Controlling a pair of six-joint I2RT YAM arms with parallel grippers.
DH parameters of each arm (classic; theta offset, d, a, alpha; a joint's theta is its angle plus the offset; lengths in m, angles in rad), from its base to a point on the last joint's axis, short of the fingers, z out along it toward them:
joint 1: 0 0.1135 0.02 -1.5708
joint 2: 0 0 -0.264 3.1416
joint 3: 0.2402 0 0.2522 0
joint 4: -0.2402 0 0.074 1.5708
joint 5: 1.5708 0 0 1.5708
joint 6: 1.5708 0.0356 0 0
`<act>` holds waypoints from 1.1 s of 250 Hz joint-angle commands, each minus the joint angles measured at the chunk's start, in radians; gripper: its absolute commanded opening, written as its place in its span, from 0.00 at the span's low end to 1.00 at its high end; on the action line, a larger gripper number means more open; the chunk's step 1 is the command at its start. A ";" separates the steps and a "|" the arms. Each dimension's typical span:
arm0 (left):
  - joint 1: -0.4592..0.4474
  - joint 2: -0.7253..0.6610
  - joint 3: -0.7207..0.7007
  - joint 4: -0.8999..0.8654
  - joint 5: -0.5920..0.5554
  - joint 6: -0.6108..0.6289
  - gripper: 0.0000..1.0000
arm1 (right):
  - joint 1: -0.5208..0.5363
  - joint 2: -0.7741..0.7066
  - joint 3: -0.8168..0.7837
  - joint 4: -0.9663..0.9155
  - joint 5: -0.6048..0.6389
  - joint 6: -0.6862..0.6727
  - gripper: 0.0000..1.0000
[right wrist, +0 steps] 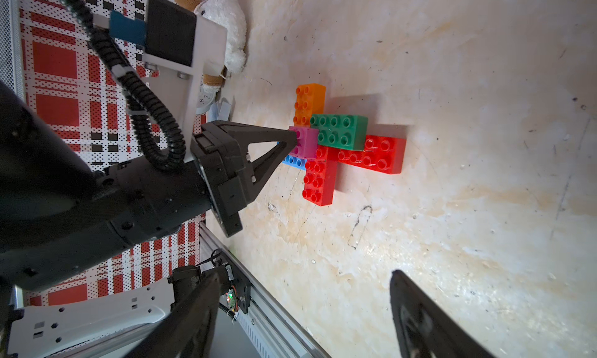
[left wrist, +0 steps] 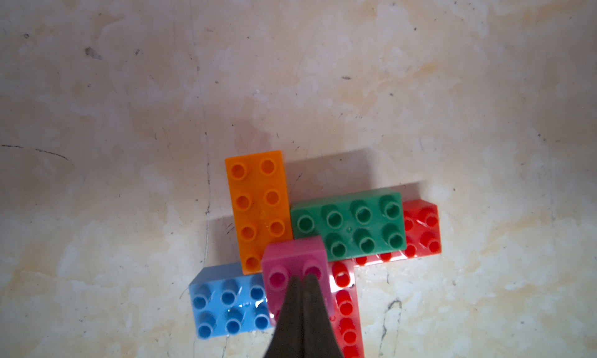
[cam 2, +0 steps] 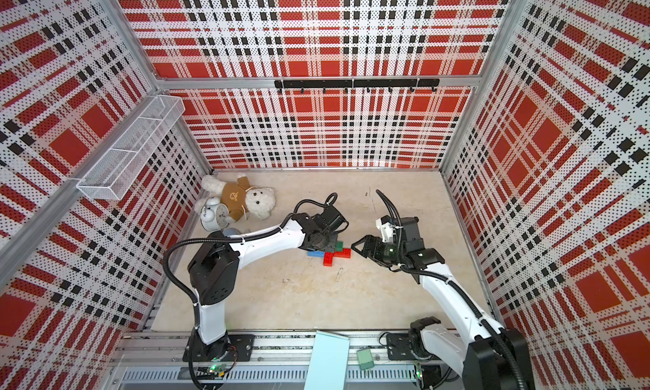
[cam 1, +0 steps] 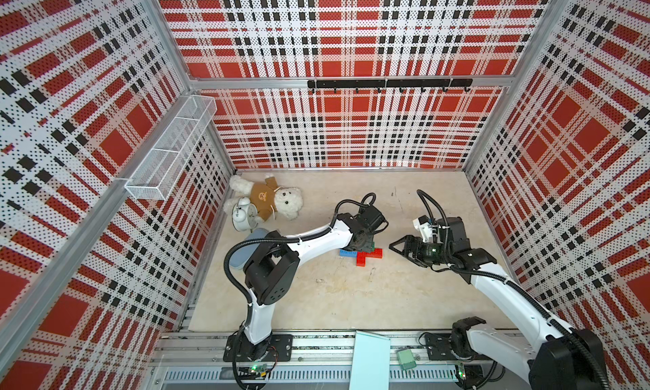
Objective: Assemble a small pinwheel with lego
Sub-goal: Assemble the lego brick with the lego brick, then adjust the lego brick at the center of the board.
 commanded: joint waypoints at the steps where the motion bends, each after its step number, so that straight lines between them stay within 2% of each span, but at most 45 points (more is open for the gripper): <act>1: -0.025 0.086 -0.018 -0.089 0.119 0.018 0.00 | -0.005 0.011 0.044 0.018 0.017 -0.012 0.84; 53: 0.013 0.039 0.086 -0.098 0.145 0.055 0.00 | -0.017 0.059 0.118 0.020 0.039 -0.032 0.87; 100: 0.026 -0.056 0.211 -0.120 0.120 0.093 0.00 | -0.040 0.111 0.217 -0.002 0.045 -0.054 0.89; 111: 0.032 -0.087 0.209 -0.110 0.135 0.099 0.03 | -0.047 0.120 0.240 -0.015 0.045 -0.063 0.90; 135: 0.045 -0.184 0.126 -0.061 0.154 0.085 0.16 | -0.052 0.140 0.271 -0.040 0.067 -0.090 0.92; 150: 0.059 -0.259 0.015 0.000 0.195 0.054 0.34 | -0.057 0.171 0.277 -0.049 0.079 -0.110 0.96; 181: 0.076 -0.441 -0.252 0.139 0.235 -0.004 0.70 | -0.057 0.259 0.264 -0.021 0.084 -0.131 0.96; 190: 0.078 -0.491 -0.323 0.168 0.247 -0.024 0.78 | -0.057 0.285 0.264 -0.012 0.096 -0.132 0.95; 202: 0.080 -0.548 -0.413 0.194 0.263 -0.051 0.85 | -0.054 0.325 0.267 -0.008 0.113 -0.133 0.94; 218: 0.070 -0.609 -0.524 0.238 0.282 -0.100 0.89 | -0.048 0.383 0.272 -0.004 0.133 -0.131 0.88; 233: 0.065 -0.641 -0.620 0.297 0.319 -0.152 0.90 | -0.037 0.441 0.278 0.004 0.161 -0.133 0.77; 260: 0.057 -0.648 -0.758 0.486 0.407 -0.240 0.87 | -0.020 0.559 0.306 0.014 0.211 -0.131 0.42; 275: 0.055 -0.626 -0.779 0.544 0.412 -0.256 0.87 | -0.010 0.628 0.330 0.023 0.218 -0.130 0.30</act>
